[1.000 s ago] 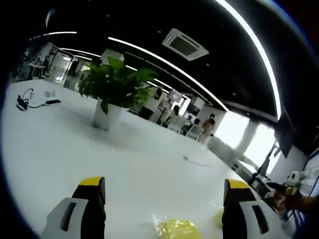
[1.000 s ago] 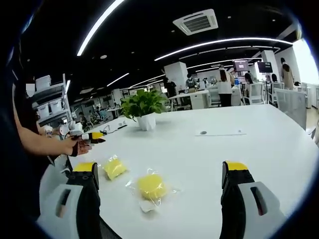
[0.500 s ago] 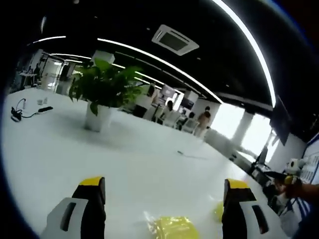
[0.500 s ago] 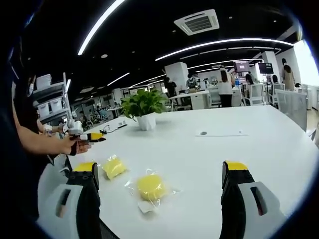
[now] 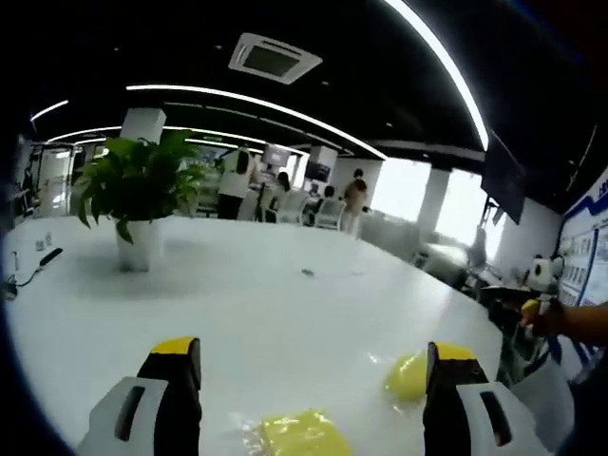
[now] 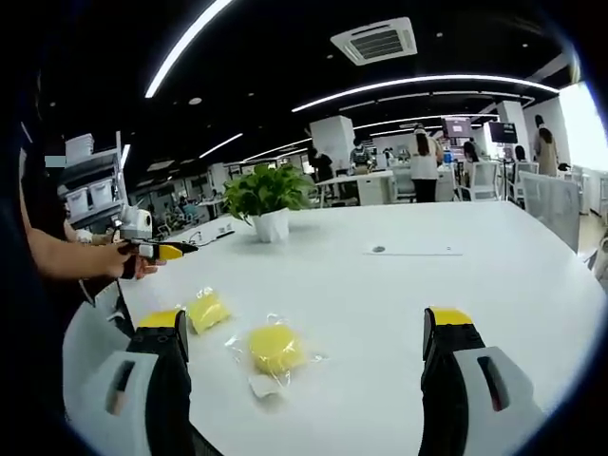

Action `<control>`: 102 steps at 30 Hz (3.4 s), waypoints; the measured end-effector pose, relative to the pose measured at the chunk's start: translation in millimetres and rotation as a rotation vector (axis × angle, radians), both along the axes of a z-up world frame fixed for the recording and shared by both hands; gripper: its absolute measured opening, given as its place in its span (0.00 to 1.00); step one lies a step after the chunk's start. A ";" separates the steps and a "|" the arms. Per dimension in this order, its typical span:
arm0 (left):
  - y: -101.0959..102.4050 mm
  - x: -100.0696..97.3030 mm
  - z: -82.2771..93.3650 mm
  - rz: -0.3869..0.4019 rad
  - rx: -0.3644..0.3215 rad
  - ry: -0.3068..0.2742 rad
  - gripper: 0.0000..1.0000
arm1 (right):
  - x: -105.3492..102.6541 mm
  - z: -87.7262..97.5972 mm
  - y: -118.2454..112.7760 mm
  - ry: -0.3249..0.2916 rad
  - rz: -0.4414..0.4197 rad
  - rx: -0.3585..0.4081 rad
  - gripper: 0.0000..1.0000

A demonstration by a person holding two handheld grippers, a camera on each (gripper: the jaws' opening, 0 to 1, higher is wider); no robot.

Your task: Compare the silicone blocks by pressing each to a similar depth, holding the contact briefly, and releasing to observe deformation and rebound differences across the visible hardness samples.

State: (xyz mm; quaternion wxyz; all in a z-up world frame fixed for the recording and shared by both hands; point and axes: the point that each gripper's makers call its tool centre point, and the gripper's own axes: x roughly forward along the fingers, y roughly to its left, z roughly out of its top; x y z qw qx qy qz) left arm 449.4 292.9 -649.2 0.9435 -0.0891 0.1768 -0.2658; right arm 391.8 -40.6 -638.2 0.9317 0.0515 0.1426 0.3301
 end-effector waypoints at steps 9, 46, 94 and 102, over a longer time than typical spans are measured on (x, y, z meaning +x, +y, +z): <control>-50.1 22.9 -17.4 -0.074 -0.047 0.075 0.98 | 0.4 -12.9 -10.3 0.014 -0.058 -0.043 0.97; -163.1 45.9 -132.9 -0.195 -0.191 0.575 0.40 | -5.8 -54.8 5.6 0.138 -0.026 -0.069 0.96; -184.6 20.1 -23.7 -0.259 -0.326 0.324 0.00 | -13.4 -30.5 1.4 0.090 -0.079 0.020 0.96; -176.9 22.6 14.2 -0.269 -0.271 0.189 0.00 | -14.3 -23.5 7.2 0.076 -0.029 0.008 0.96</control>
